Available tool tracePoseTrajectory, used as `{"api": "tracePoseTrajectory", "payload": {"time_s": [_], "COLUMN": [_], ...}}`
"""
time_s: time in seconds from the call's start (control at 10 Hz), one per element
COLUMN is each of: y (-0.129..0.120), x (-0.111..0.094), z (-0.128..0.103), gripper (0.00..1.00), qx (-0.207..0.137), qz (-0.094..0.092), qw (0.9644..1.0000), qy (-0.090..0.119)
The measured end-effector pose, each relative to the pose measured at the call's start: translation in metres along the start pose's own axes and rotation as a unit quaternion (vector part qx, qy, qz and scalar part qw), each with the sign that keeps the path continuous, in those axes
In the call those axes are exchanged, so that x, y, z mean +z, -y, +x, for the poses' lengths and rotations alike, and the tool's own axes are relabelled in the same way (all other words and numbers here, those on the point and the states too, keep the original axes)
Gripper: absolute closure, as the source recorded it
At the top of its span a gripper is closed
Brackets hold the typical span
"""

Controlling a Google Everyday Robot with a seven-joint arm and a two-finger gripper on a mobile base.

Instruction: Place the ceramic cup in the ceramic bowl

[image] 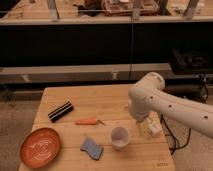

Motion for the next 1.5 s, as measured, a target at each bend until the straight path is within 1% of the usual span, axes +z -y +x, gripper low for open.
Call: {"api": "tracePoseTrajectory", "payload": {"time_s": [0.1, 0.2, 0.3, 0.4, 0.6, 0.9, 1.1, 1.3, 1.4, 1.5], "y": [0.002, 0.005, 0.005, 0.004, 0.006, 0.011, 0.016, 0.023, 0.026, 0.024], "x": [0.000, 0.003, 0.007, 0.010, 0.019, 0.030, 0.037, 0.045, 0.046, 0.050], "z": [-0.010, -0.018, -0.028, -0.037, -0.054, -0.072, -0.074, -0.065, -0.065, -0.067], "gripper": [0.20, 0.20, 0.20, 0.20, 0.20, 0.20, 0.20, 0.20, 0.20, 0.20], "qx": [0.006, 0.016, 0.026, 0.033, 0.049, 0.062, 0.078, 0.098, 0.098, 0.089], "qz": [-0.006, -0.010, -0.015, -0.019, -0.019, -0.020, -0.016, -0.011, -0.012, -0.015], "qw": [0.9993, 0.9975, 0.9961, 0.9958, 0.9962, 0.9958, 0.9945, 0.9924, 0.9923, 0.9931], "qy": [0.036, 0.068, 0.083, 0.084, 0.070, 0.065, 0.068, 0.073, 0.074, 0.075]}}
